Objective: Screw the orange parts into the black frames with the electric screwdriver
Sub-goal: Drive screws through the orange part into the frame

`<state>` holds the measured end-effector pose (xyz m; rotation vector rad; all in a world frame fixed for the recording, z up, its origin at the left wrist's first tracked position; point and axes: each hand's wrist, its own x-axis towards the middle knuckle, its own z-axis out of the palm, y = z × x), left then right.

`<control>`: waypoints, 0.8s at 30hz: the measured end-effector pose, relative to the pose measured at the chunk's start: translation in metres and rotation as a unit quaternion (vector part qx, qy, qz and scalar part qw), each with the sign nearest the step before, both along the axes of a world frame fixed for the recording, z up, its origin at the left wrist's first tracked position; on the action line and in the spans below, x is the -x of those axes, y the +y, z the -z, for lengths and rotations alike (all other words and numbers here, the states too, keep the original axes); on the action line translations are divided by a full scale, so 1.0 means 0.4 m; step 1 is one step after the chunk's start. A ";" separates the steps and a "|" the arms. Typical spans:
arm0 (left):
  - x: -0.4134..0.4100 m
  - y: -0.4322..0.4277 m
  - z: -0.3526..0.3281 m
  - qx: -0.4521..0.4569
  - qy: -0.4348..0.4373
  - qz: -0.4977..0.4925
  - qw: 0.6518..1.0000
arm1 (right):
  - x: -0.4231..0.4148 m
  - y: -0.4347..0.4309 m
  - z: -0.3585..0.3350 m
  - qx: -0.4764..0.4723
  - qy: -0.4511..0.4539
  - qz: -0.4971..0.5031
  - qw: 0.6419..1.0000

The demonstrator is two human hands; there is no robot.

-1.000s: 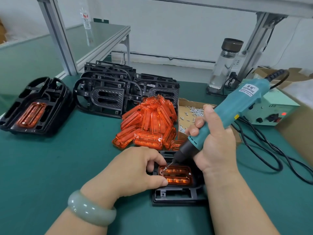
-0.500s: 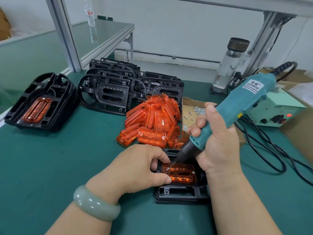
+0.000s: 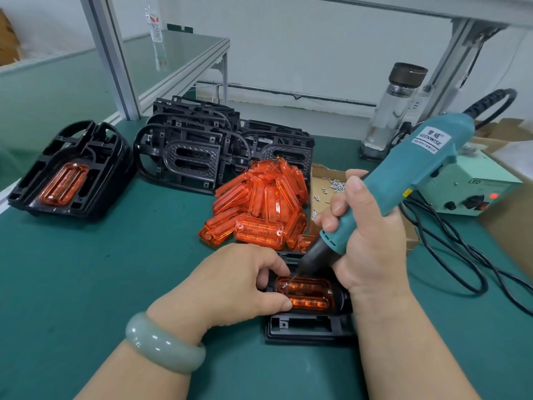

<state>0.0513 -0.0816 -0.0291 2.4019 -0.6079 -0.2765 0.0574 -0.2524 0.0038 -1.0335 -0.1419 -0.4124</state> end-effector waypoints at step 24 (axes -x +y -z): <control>0.002 -0.009 -0.013 -0.021 -0.023 0.018 0.999 | 0.009 0.035 -0.012 0.078 -0.072 -0.130 0.986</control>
